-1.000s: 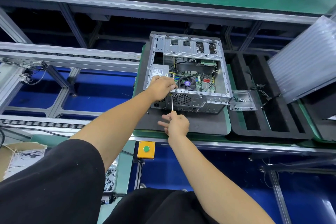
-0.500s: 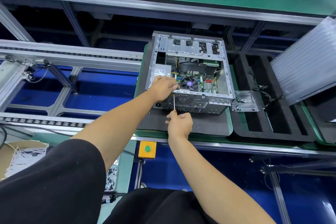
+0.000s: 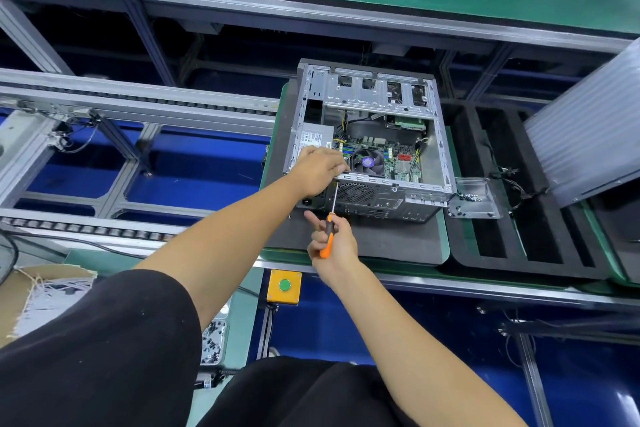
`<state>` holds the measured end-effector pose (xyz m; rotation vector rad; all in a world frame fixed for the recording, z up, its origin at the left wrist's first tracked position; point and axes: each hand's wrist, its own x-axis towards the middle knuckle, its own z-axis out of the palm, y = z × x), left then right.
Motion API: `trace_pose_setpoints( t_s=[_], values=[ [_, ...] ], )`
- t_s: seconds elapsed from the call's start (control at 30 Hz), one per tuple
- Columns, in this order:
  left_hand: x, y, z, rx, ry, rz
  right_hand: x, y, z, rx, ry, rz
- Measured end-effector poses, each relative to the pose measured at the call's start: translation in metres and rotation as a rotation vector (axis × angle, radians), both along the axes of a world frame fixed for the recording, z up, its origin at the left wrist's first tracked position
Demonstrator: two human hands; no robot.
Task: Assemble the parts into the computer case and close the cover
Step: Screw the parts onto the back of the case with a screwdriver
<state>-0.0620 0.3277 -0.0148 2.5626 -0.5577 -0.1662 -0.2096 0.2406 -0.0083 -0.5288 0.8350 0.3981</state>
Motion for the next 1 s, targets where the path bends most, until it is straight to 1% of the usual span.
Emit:
trace_pose_setpoints(
  t_s=[0.2,0.4,0.57,0.67,0.73,0.77,0.8,0.87,0.9,1.0],
  values=[
    [0.001,0.000,-0.003,-0.021,-0.008,-0.002,0.004,-0.008,0.000,-0.078,-0.068,0.119],
    [0.002,0.001,-0.006,-0.022,-0.034,-0.009,0.003,-0.019,-0.007,-0.341,-0.052,0.109],
    [0.001,0.001,-0.005,-0.027,-0.033,-0.007,0.002,-0.022,-0.009,-0.548,-0.119,0.144],
    [0.001,0.001,-0.005,-0.036,-0.029,-0.006,0.000,-0.020,-0.013,-0.679,-0.171,0.113],
    [0.001,0.001,-0.004,-0.040,-0.025,-0.006,-0.001,-0.016,-0.015,-0.751,-0.167,0.112],
    [0.001,0.002,-0.004,-0.037,-0.027,-0.007,-0.002,-0.014,-0.015,-0.723,-0.152,0.110],
    [0.001,0.002,-0.004,-0.031,-0.031,-0.007,-0.001,-0.011,-0.014,-0.634,-0.133,0.097],
    [0.000,0.002,-0.005,-0.023,-0.028,0.000,0.000,-0.009,-0.008,-0.380,-0.091,0.057],
    [0.000,0.001,-0.005,-0.026,-0.025,0.000,0.001,-0.008,-0.006,-0.291,-0.071,0.039],
    [0.001,0.001,-0.004,-0.019,-0.023,-0.010,0.001,-0.009,-0.003,-0.190,-0.048,0.024]
  ],
)
